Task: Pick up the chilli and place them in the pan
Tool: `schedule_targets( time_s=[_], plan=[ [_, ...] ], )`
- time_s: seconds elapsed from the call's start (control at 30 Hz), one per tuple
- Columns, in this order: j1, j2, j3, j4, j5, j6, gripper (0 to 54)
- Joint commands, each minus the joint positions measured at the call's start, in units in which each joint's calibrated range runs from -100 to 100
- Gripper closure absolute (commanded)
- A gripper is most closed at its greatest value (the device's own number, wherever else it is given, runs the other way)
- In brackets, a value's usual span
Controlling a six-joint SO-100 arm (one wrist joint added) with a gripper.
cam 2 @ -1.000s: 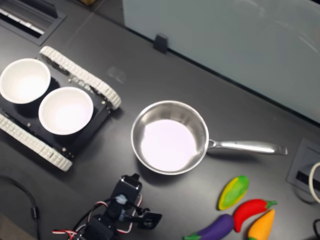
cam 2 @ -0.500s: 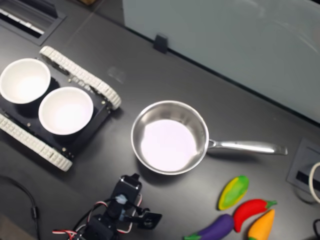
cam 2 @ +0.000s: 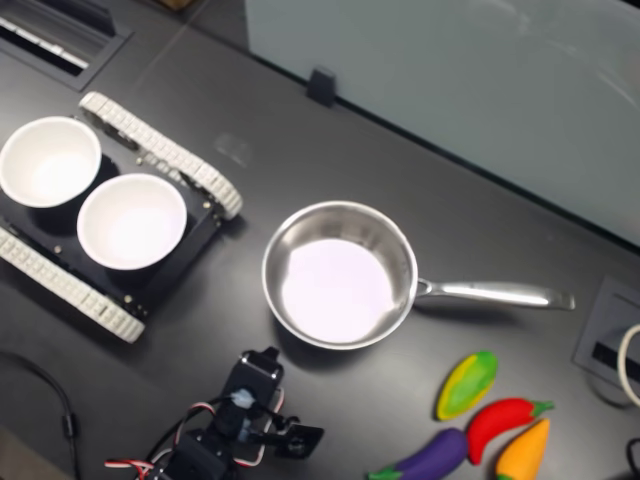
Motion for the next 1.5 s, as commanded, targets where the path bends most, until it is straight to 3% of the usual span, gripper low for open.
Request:
schedule_targets(
  time_s=[0.0,0.23,0.63,1.47],
  plan=[
    [-1.3,1.4,-2.6,-1.2,0.4,-0.4,53.6],
    [-0.6,6.4,-6.1,-0.1,0.9,-0.4,53.6],
    [2.8,9.9,-14.7,7.3,2.5,-0.4,53.6],
    [13.7,21.8,-35.1,13.3,5.9,-0.7,53.6]
  ],
)
